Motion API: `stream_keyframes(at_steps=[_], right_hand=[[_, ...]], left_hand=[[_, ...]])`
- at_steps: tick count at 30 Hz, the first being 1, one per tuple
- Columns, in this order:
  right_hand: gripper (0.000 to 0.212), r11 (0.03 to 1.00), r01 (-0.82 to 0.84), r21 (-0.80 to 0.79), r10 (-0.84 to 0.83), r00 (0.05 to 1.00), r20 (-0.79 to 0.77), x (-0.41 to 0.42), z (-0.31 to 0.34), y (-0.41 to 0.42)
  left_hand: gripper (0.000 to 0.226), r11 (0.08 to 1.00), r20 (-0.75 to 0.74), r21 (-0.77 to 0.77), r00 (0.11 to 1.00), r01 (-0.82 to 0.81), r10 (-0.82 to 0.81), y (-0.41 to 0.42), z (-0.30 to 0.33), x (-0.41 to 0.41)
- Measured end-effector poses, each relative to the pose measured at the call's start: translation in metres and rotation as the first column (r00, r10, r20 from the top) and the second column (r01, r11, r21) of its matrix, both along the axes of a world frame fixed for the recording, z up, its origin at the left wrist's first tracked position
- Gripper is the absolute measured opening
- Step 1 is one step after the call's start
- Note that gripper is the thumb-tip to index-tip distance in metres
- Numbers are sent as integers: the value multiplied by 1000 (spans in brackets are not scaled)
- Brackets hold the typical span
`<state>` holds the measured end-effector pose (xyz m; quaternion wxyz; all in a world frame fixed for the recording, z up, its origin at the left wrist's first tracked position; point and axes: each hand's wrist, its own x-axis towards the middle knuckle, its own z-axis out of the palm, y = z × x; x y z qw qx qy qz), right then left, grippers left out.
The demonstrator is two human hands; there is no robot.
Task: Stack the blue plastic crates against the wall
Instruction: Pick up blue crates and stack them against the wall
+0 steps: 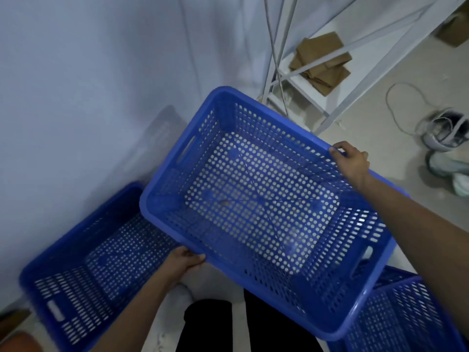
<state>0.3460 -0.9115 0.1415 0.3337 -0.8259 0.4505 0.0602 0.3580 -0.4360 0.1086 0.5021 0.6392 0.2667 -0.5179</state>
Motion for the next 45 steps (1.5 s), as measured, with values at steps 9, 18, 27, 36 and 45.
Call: stream_keyframes(at_steps=[9, 18, 27, 36, 45], right_hand=[[35, 973, -222, -66, 229, 962, 148, 71, 90, 100], [30, 816, -560, -143, 576, 805, 138, 148, 124, 284], [33, 632, -757, -166, 774, 628, 84, 176, 124, 448], [35, 359, -915, -184, 928, 371, -34, 198, 103, 589], [40, 229, -956, -185, 957, 256, -139, 231, 65, 679]], left_hand=[[27, 971, -85, -95, 973, -221, 213, 76, 90, -55], [42, 806, -117, -116, 813, -581, 570, 189, 111, -131], [34, 642, -164, -143, 658, -753, 735, 283, 96, -185], [29, 500, -215, -101, 509, -860, 833, 362, 64, -211], [53, 350, -215, -82, 359, -933, 908, 396, 30, -195]])
